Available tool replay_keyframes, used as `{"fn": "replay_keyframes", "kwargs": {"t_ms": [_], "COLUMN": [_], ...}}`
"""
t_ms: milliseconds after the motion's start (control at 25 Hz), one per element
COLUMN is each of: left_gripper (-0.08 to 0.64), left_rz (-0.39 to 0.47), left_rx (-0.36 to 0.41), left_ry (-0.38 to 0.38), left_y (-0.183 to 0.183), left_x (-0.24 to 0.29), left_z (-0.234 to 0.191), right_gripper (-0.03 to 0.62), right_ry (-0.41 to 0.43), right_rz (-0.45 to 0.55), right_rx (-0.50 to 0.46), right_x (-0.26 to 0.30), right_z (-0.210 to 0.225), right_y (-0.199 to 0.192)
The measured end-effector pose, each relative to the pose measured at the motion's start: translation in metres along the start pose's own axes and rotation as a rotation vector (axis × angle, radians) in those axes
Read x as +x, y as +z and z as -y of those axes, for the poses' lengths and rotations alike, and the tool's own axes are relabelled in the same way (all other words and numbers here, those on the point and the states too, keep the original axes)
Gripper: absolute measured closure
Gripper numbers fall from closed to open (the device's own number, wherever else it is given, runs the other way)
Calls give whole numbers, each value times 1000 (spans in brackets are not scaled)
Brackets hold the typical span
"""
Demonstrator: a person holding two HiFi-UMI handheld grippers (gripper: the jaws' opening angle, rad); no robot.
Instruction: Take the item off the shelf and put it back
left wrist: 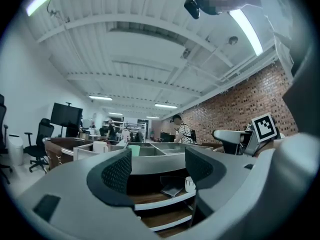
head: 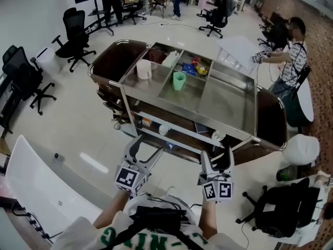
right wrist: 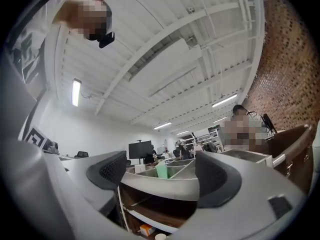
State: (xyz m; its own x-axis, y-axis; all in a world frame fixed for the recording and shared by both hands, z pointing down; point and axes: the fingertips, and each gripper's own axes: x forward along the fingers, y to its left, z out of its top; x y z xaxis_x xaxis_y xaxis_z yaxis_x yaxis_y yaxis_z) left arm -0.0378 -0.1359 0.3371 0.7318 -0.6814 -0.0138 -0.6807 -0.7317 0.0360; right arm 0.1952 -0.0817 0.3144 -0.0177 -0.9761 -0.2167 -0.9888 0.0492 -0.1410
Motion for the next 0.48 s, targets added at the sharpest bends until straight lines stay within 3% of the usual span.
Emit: {"fn": "replay_keyframes", "kwargs": {"t_ms": [480], "left_gripper": [230], "left_rz": [68], "left_rx": [58], "left_ry": [-2], "left_y": [13], "left_x": [5], "left_z": [-11], "right_gripper": [143], "right_ry": [73], "right_rz": [11], "right_rx": [-4], "right_x": [28], "right_z": [-29], "right_y": [2]}}
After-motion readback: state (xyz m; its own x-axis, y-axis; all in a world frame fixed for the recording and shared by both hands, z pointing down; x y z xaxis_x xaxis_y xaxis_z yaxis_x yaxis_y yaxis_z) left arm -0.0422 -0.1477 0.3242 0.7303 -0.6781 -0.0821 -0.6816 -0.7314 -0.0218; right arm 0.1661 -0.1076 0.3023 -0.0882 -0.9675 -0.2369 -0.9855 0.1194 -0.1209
